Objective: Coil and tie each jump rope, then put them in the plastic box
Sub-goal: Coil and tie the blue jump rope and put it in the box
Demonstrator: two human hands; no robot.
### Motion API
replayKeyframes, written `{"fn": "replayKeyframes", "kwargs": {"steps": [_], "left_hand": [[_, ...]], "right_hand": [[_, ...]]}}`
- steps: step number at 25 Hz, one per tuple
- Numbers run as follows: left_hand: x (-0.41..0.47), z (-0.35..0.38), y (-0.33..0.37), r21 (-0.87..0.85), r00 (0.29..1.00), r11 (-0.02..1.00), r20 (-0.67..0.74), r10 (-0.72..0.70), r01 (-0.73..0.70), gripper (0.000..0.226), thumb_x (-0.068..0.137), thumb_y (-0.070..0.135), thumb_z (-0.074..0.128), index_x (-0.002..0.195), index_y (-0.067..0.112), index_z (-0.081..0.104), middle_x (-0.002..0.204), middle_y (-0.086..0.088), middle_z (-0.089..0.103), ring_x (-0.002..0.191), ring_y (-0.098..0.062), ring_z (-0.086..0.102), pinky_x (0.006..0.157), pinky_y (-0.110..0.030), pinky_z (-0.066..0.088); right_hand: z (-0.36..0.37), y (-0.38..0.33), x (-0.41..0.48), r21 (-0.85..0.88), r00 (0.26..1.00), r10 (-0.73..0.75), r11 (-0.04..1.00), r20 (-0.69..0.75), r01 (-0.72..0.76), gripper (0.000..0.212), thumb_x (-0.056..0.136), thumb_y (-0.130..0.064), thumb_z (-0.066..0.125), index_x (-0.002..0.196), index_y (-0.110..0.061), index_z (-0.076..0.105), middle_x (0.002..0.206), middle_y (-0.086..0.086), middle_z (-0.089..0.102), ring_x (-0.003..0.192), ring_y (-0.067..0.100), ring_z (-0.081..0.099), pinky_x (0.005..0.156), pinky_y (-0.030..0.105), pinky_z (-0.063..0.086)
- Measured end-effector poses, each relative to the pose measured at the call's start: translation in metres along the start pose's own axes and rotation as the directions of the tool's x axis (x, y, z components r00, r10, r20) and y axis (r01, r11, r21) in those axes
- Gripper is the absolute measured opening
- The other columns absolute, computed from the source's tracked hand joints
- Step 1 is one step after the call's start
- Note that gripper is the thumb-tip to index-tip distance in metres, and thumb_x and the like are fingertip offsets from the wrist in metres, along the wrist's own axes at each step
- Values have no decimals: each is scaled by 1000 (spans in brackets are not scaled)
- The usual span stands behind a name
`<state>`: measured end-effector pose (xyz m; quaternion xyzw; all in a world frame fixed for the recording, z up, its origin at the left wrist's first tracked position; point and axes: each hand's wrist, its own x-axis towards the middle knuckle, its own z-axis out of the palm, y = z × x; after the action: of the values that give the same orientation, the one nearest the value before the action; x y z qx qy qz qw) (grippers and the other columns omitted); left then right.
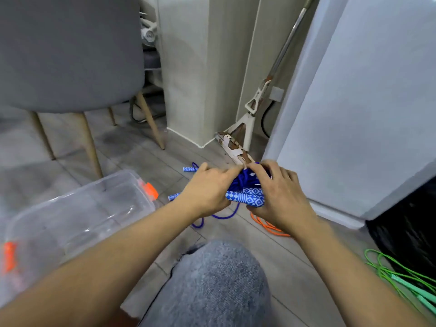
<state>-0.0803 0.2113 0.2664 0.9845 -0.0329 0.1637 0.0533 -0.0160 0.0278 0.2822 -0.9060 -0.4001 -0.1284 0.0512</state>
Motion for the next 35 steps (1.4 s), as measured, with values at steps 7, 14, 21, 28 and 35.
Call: {"fn": "replayKeyframes", "kwargs": {"steps": [7, 14, 21, 28, 35], "left_hand": [[-78, 17, -107, 65, 955, 953, -17, -295, 296, 69, 78, 28, 61, 141, 23, 34, 107, 0, 68, 98, -29, 64, 76, -38, 34], [-158, 49, -181, 127, 818, 811, 2, -576, 571, 61, 81, 30, 58, 138, 18, 39, 99, -1, 68, 88, -31, 64, 72, -38, 35], [-225, 83, -229, 168, 591, 592, 63, -804, 788, 63, 85, 27, 63, 138, 22, 30, 109, -1, 64, 94, -27, 61, 84, -41, 40], [-270, 129, -289, 273, 128, 173, 174, -976, 946, 56, 85, 14, 59, 134, 17, 32, 118, -9, 62, 104, -34, 59, 91, -47, 39], [-300, 187, -315, 253, -317, -242, 321, -892, 937, 109, 83, 55, 64, 156, 23, -11, 149, -20, 29, 128, -42, 45, 103, -50, 36]], "right_hand": [[76, -94, 79, 63, 940, -341, 939, 33, 338, 101, 60, -43, 85, 147, -25, 38, 123, 2, 56, 111, 28, 57, 91, 43, 46], [155, -188, 133, 193, 816, -571, 814, 90, 548, 100, 64, -47, 84, 150, -26, 37, 124, -2, 59, 105, 24, 61, 89, 40, 47], [228, -243, 147, 325, 724, -684, 708, 94, 627, 78, 80, -39, 73, 148, -20, 41, 134, -2, 55, 119, 22, 56, 98, 38, 45], [287, -250, 141, 355, 735, -665, 724, 133, 591, 56, 88, -47, 40, 132, -17, 58, 126, 4, 62, 111, 27, 61, 96, 43, 47], [312, -248, 132, 373, 730, -637, 759, 250, 534, 62, 94, -57, 26, 139, -24, 52, 127, 1, 59, 115, 24, 59, 96, 42, 45]]}}
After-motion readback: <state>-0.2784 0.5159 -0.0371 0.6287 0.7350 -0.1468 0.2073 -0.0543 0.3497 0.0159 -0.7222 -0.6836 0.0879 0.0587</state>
